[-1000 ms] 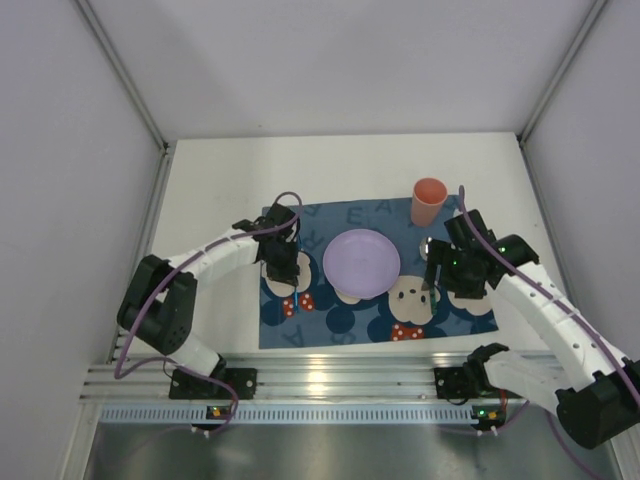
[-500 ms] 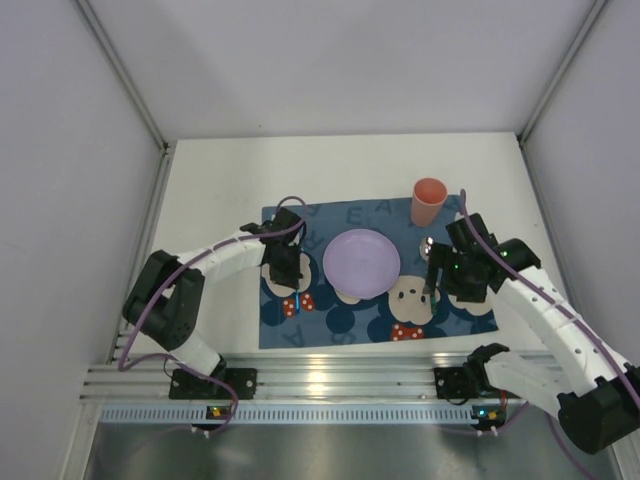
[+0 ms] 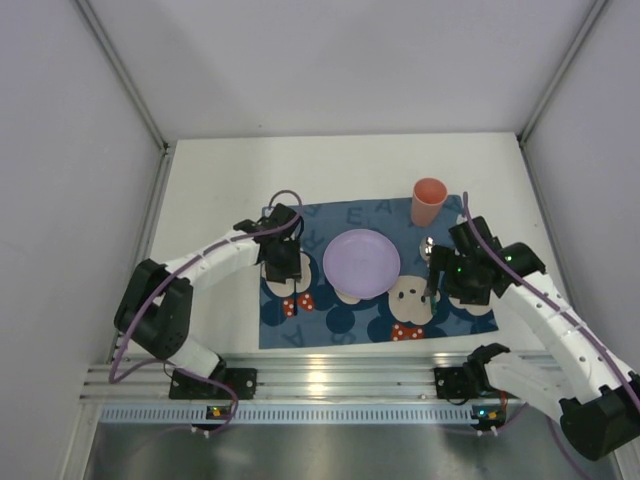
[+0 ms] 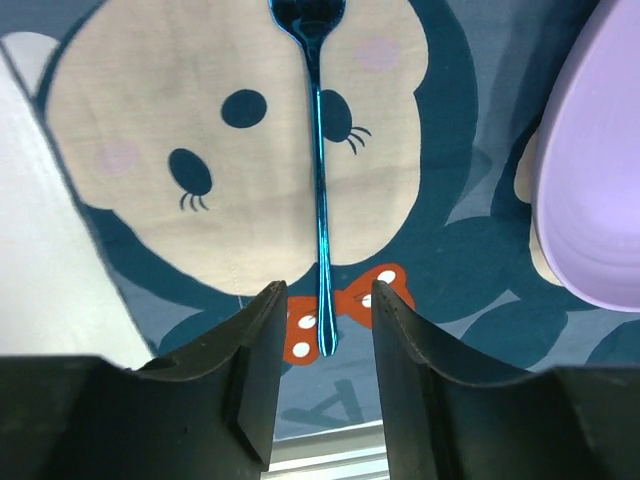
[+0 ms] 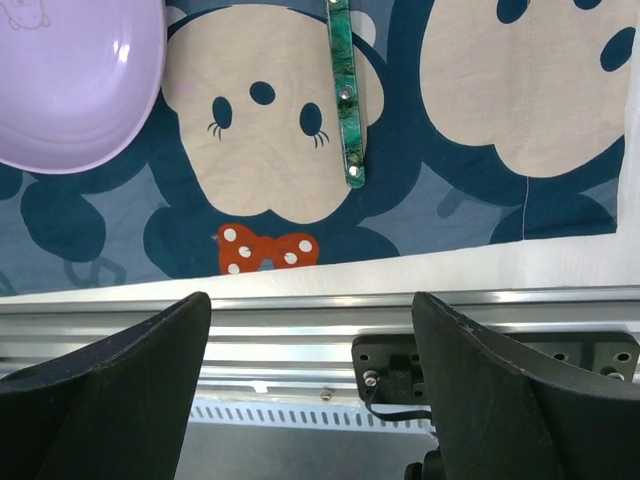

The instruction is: Set the dinner table for one person

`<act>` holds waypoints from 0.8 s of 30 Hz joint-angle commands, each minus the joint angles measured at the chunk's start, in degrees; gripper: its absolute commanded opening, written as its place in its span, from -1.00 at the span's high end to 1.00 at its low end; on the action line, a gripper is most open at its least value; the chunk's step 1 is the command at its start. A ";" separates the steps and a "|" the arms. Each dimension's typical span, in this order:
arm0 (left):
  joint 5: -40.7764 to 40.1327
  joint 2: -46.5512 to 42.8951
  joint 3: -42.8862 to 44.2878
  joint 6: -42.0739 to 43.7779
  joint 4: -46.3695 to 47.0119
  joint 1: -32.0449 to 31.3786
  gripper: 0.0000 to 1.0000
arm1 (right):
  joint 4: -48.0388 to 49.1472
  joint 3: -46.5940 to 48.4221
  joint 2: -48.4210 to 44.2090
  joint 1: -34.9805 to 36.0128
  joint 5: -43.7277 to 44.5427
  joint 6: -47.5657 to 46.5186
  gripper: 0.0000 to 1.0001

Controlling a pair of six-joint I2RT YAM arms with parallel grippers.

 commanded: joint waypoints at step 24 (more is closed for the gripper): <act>-38.33 -55.21 -52.42 38.00 65.97 2.82 -0.59 | 9.62 5.52 -34.78 -0.66 -9.90 -2.89 -0.99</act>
